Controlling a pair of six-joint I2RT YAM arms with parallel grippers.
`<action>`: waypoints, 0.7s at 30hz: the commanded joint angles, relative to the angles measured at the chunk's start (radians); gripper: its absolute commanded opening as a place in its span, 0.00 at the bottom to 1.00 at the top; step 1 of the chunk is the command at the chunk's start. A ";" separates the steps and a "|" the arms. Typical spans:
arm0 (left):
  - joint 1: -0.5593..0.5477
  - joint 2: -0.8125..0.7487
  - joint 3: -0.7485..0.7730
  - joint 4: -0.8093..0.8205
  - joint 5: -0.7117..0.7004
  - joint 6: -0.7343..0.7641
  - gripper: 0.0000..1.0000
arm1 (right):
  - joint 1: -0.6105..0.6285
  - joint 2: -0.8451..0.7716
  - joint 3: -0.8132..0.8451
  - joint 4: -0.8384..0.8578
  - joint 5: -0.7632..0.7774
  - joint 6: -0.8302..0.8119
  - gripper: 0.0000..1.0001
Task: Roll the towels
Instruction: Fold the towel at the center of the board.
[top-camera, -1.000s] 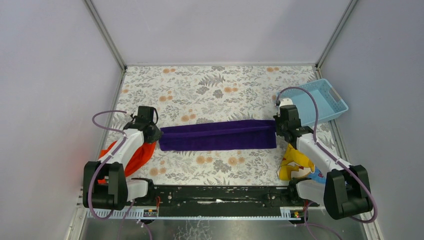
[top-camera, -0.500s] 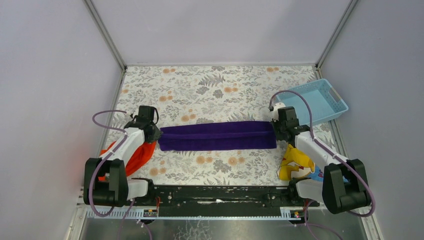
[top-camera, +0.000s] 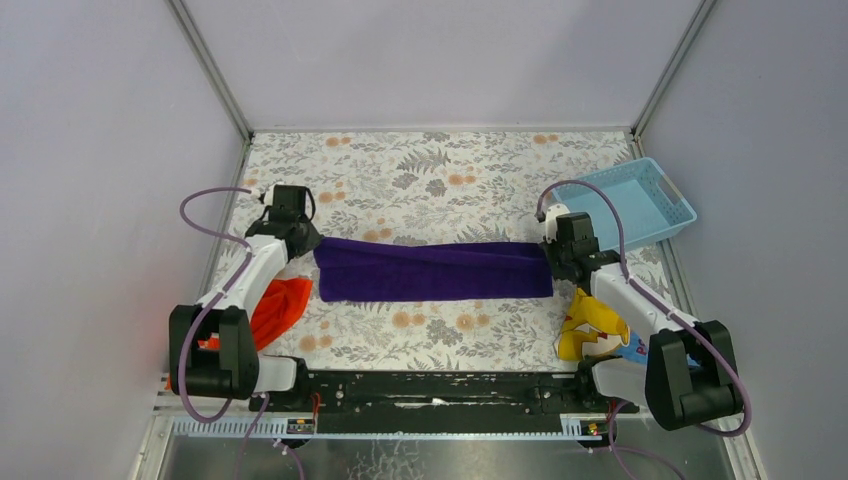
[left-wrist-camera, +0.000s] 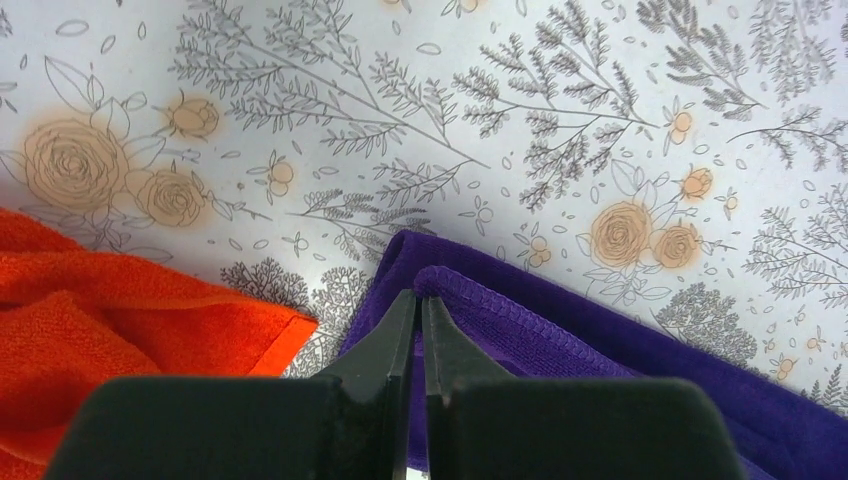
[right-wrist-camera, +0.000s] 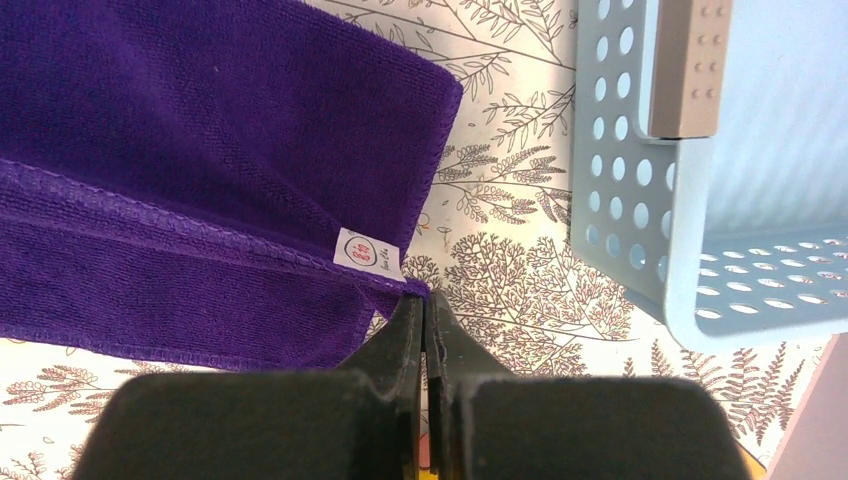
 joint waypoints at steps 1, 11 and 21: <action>0.015 -0.026 0.009 0.048 -0.072 0.039 0.00 | -0.009 -0.039 0.034 0.010 0.060 -0.023 0.00; 0.016 0.000 0.108 0.113 -0.093 0.092 0.00 | -0.008 -0.037 0.073 0.083 0.092 -0.063 0.00; 0.016 -0.035 0.082 0.086 -0.096 0.066 0.00 | -0.009 -0.061 0.109 0.080 0.126 -0.109 0.00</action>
